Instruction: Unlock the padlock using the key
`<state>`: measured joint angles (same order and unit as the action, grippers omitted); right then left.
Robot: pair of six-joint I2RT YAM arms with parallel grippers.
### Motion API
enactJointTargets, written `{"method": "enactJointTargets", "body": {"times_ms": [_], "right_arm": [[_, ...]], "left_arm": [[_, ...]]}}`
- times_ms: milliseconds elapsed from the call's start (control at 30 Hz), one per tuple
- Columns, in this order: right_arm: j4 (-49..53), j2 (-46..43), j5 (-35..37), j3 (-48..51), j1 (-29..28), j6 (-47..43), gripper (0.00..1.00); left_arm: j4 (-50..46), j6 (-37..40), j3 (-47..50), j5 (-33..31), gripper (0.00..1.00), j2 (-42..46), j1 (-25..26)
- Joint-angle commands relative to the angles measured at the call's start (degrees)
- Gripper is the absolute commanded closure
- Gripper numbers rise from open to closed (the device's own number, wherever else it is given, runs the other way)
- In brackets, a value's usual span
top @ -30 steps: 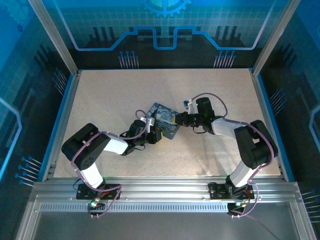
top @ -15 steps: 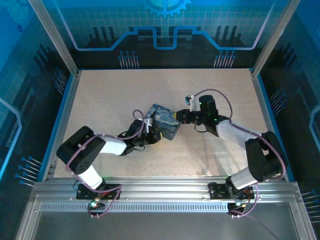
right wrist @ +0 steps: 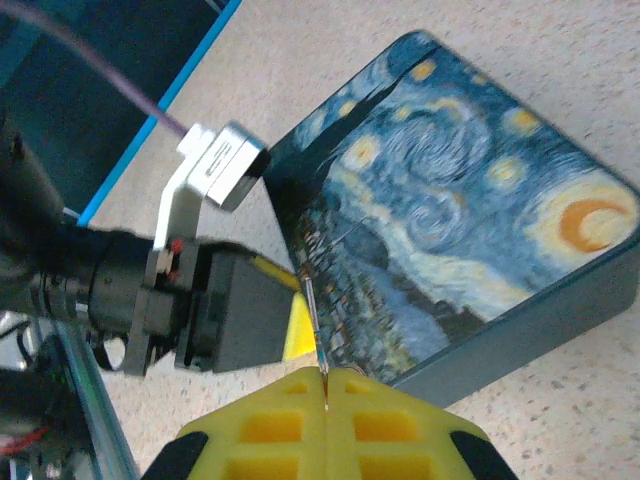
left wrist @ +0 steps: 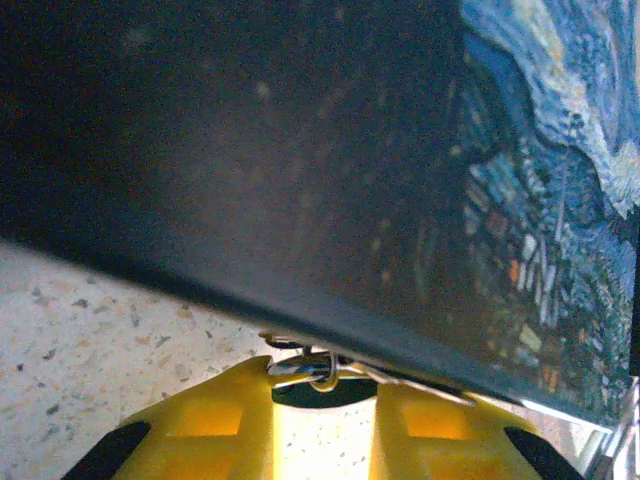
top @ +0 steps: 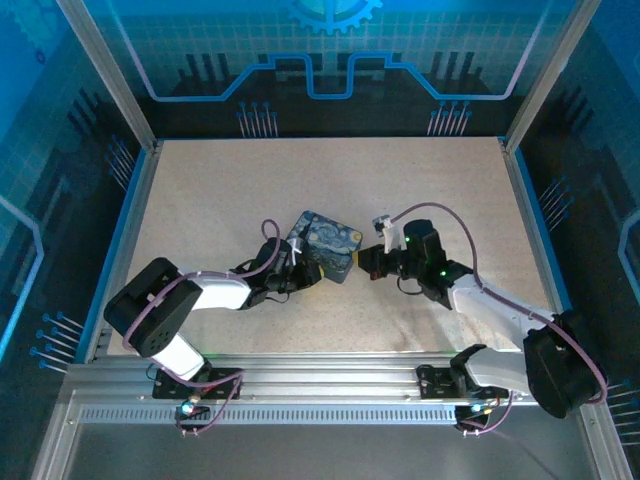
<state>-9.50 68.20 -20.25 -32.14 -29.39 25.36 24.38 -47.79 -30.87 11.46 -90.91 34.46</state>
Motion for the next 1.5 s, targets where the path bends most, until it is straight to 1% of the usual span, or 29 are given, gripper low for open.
{"method": "enactJointTargets", "body": {"times_ms": [0,133,300,600,833,1133,1467], "right_arm": [[0.71,-1.16,4.99,1.37,-3.98,-3.68,1.00],[-0.09,0.44,6.67,1.99,-7.01,-4.85,1.00],[-2.23,3.24,8.42,2.88,-10.09,-5.82,1.00],[-7.85,6.86,10.78,6.03,-12.74,-5.86,1.00],[-10.54,9.30,11.46,6.73,-13.32,-5.59,1.00],[-17.12,13.47,11.51,6.45,-13.42,-4.10,1.00],[-17.92,16.42,10.56,4.63,-12.99,-5.33,1.00]], "left_arm": [[-2.21,-3.48,-2.68,2.61,0.81,1.84,0.40],[-2.49,-5.57,-2.88,2.95,0.81,2.38,0.37],[-4.69,-5.90,-3.62,2.43,0.81,3.48,0.39],[-4.97,-8.15,-4.06,2.70,0.81,4.95,0.36],[-5.20,-8.83,-4.28,2.97,0.80,6.06,0.42],[-5.79,-9.09,-4.28,2.93,0.80,6.89,0.45],[-6.19,-9.34,-3.92,2.25,0.80,7.66,0.48]]}}
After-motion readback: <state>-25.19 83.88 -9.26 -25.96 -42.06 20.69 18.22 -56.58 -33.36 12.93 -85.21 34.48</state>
